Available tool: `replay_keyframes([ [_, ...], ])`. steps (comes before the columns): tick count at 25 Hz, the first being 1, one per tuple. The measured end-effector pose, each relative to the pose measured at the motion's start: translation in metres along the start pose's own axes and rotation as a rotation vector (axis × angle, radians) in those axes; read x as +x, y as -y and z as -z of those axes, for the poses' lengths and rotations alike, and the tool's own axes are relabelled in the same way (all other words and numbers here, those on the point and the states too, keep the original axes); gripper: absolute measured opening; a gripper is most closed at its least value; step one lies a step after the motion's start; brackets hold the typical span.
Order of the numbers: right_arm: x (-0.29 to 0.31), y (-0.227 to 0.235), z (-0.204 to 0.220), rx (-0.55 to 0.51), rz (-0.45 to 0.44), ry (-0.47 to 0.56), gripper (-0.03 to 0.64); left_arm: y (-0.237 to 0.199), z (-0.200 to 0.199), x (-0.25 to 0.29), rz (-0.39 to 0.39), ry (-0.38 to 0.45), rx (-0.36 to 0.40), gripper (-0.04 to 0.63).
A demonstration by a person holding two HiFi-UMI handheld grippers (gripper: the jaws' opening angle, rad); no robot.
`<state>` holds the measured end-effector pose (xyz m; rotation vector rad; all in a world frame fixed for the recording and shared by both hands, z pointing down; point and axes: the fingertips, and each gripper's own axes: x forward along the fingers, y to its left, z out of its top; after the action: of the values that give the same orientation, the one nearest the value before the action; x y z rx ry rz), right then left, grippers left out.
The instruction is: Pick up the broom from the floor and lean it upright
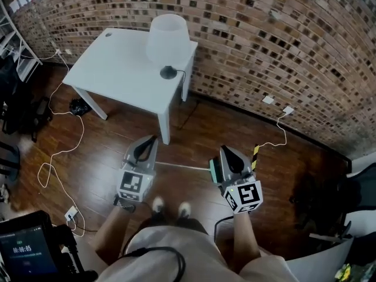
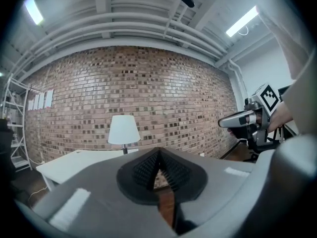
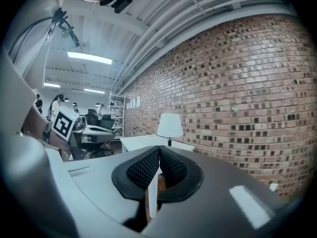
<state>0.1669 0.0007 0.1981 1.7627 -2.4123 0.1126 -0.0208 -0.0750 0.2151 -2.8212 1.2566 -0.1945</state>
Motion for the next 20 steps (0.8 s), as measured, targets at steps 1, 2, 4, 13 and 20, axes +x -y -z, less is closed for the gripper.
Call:
replay_keyframes([
  [1, 0.006, -0.004, 0.005, -0.005, -0.017, -0.014, 0.015, -0.005, 0.005, 0.000, -0.008, -0.007, -0.006, 0.000],
  [2, 0.012, -0.007, 0.010, -0.009, -0.034, -0.028, 0.019, -0.010, 0.010, 0.001, -0.015, -0.015, -0.011, 0.000],
  [4, 0.024, -0.011, 0.021, -0.012, -0.065, -0.056, 0.023, -0.016, 0.022, 0.001, -0.027, -0.033, -0.022, 0.000],
  [13, 0.096, -0.027, 0.094, -0.021, -0.177, -0.181, 0.025, -0.048, 0.096, 0.012, -0.083, -0.127, -0.052, 0.000],
  [20, 0.172, -0.052, 0.168, -0.100, -0.321, -0.263, 0.026, -0.077, 0.180, 0.009, -0.160, -0.238, -0.068, 0.000],
])
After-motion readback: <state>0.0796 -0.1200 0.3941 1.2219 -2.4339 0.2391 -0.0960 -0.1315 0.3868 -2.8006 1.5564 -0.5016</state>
